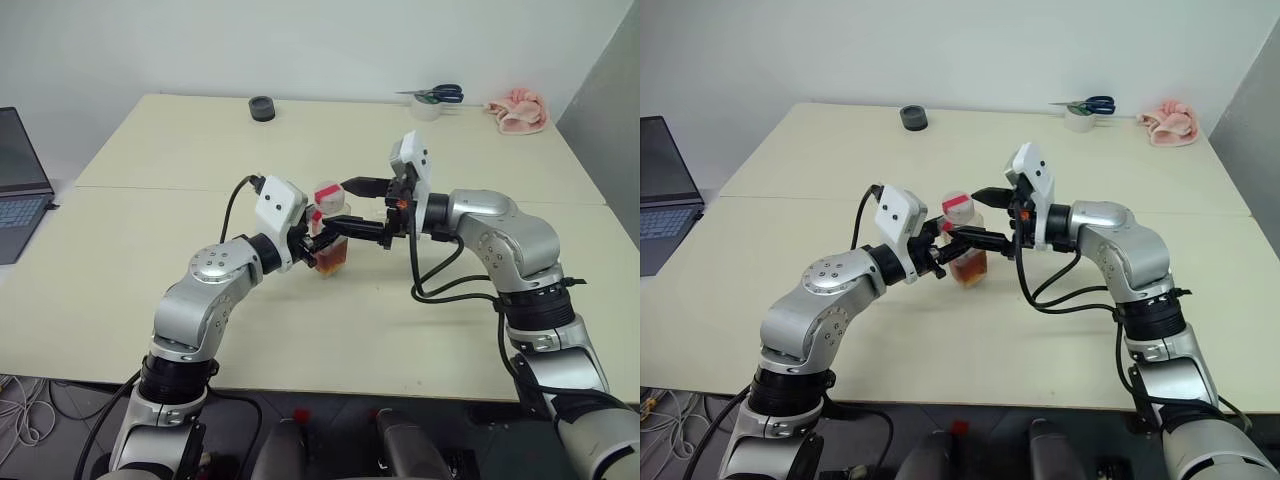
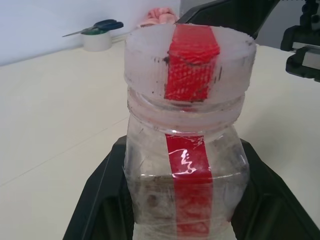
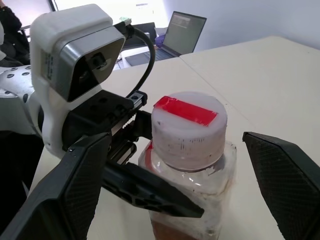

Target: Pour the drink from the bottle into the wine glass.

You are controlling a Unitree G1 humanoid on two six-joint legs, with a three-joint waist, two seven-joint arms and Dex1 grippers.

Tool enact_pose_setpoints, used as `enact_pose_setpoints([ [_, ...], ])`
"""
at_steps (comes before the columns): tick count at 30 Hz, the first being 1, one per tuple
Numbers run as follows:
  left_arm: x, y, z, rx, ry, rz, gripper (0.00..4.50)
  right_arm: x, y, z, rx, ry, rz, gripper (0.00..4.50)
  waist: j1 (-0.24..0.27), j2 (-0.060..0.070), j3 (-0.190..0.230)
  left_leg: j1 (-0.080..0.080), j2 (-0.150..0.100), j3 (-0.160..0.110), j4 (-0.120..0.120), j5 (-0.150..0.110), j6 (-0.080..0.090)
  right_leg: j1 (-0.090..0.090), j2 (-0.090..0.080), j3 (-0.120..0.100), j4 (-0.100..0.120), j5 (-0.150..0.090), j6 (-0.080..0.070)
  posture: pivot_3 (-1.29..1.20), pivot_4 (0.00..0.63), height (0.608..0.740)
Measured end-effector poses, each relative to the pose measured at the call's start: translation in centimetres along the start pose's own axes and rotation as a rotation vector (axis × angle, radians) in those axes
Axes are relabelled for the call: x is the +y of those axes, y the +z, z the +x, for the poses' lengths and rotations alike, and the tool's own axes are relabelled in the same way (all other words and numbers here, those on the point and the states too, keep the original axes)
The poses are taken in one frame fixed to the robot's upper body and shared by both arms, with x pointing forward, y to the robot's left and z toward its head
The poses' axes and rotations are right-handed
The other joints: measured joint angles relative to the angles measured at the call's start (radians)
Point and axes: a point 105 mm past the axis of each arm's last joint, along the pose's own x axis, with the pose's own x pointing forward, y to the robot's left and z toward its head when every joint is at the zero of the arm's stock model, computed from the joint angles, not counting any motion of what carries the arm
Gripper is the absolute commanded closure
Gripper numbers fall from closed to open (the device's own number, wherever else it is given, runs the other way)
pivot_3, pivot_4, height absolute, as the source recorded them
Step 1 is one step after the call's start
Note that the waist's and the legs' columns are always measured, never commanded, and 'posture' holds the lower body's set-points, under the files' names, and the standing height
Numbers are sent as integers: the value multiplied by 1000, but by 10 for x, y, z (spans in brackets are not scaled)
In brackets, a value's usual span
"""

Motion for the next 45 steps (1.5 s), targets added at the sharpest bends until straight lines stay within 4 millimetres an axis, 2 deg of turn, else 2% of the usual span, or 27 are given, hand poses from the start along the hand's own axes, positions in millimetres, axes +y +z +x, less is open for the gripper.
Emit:
enact_pose_setpoints([
  [10,0,0,0,-1,0,-1,2554,-3,7,8,-24,-43,-1,0,1,0,0,0,0,0,0,0,0,0,0,0,0,0,0,0,150,740],
  [13,0,0,0,-1,-1,-1,2554,-3,9,11,-30,-41,-2,622,1,0,0,0,0,0,0,0,0,0,0,0,0,0,0,0,150,740],
  [19,1,0,0,0,8,-2,2560,-3,8,14,-33,-42,13,2680,0,0,0,0,0,0,0,0,0,0,0,0,0,0,0,0,150,740],
  [30,0,1,1,-6,5,-2,2576,-4,9,11,-59,5,35,2681,0,0,0,0,0,0,0,0,0,0,0,0,0,0,0,0,150,740],
  [36,0,0,1,-4,0,0,2577,-15,41,-7,-165,1,-36,2758,1,0,0,0,0,0,0,0,0,0,0,0,0,0,0,0,150,740],
  [40,-1,0,1,-4,-6,1,2577,-17,43,-13,-166,8,-52,2758,0,0,0,0,0,0,0,0,0,0,0,0,0,0,0,0,150,740],
  [42,-1,0,1,-3,-8,1,2577,-24,41,-19,-151,-34,-57,2759,1,0,0,0,0,0,0,0,0,0,0,0,0,1,-1,0,150,740],
  [45,-3,1,2,-3,-15,3,2577,-59,37,-47,-151,-275,-42,2759,7,0,0,0,-1,0,0,0,0,0,0,0,0,1,-2,0,150,740],
])
